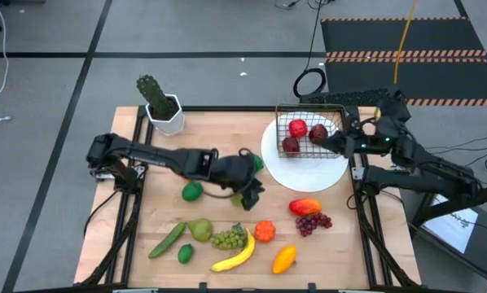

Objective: Build produce basket
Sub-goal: Put the red mango into the gold wire basket

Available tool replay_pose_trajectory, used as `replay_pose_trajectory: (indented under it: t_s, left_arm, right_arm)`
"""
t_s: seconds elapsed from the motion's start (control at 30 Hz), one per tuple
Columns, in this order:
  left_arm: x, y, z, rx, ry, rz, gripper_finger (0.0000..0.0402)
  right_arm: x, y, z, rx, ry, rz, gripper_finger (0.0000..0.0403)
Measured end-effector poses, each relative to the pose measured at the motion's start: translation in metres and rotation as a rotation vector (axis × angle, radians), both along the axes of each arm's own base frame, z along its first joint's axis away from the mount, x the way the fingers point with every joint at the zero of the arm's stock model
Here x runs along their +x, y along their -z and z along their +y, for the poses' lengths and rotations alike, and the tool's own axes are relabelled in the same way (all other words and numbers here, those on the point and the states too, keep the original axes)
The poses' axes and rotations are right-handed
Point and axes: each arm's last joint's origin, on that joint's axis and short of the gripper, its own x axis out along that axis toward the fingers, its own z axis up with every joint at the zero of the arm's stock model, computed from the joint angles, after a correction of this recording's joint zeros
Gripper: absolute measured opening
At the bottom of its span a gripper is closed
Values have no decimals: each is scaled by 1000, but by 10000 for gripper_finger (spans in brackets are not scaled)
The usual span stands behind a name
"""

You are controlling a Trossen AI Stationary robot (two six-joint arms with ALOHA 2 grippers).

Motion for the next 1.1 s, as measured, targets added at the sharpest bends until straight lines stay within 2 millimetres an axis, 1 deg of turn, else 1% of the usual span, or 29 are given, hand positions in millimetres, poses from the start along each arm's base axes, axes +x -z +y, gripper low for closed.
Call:
replay_pose_trajectory:
  t_s: [0.13,0.23,0.43,0.53,0.7,0.77,0.9,0.97,1.1]
  left_arm:
    - [-4,3,-18,18,-22,-3,115]
    - [-6,3,-28,40,-24,-4,115]
    - [-8,3,-38,49,11,-4,115]
    - [-9,4,-41,68,34,-1,115]
    - [-9,4,-39,98,54,1,115]
    - [-8,10,-35,97,46,-4,115]
    - [-10,26,-32,41,29,-25,115]
    - [-9,30,-33,2,23,-88,115]
    - [-16,46,-36,-68,-5,-80,115]
  right_arm:
    - [18,8,6,19,-64,69,6]
    - [32,15,15,40,-111,130,7]
    - [52,28,38,43,-181,230,7]
    - [58,36,51,38,-225,292,7]
    - [60,51,71,70,-296,427,21]
    - [58,58,77,86,-319,496,34]
    - [54,65,87,92,-359,584,69]
    - [52,67,90,80,-377,613,89]
    - [47,72,93,0,-421,665,131]
